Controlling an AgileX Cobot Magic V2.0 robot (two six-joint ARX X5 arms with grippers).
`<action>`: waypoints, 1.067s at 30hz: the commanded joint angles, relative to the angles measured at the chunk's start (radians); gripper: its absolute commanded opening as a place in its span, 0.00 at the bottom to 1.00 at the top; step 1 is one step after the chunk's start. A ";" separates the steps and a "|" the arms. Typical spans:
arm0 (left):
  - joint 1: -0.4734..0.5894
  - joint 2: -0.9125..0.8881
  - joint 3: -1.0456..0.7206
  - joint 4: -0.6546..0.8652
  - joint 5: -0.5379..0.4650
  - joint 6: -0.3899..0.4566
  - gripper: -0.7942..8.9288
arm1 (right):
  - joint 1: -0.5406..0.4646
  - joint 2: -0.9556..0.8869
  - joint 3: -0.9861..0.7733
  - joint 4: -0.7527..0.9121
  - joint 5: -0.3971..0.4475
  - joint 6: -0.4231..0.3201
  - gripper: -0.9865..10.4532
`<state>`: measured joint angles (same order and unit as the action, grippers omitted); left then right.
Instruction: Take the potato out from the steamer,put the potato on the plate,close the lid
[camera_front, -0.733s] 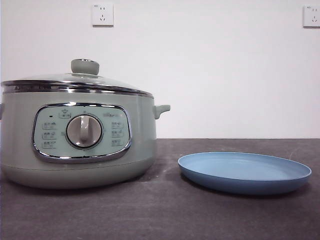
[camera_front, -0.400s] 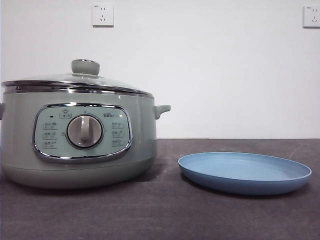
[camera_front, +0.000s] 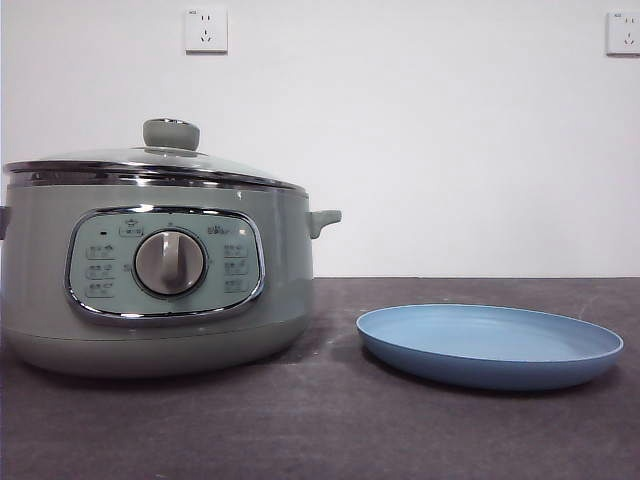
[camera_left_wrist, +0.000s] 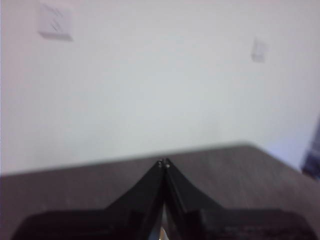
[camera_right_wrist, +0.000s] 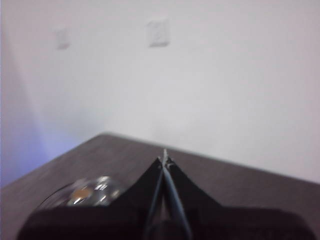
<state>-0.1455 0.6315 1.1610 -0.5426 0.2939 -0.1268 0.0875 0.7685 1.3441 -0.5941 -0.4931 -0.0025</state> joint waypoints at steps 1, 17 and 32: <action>0.003 0.130 0.119 -0.142 0.057 0.092 0.08 | 0.012 0.098 0.124 -0.092 -0.060 -0.056 0.08; -0.066 0.533 0.287 -0.359 0.093 0.124 0.57 | 0.192 0.451 0.352 -0.402 -0.001 -0.137 0.61; -0.254 0.790 0.287 -0.277 -0.197 0.124 0.57 | 0.275 0.477 0.352 -0.411 0.085 -0.137 0.61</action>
<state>-0.3912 1.4097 1.4475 -0.8268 0.1101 -0.0147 0.3599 1.2442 1.6939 -1.0046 -0.4091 -0.1322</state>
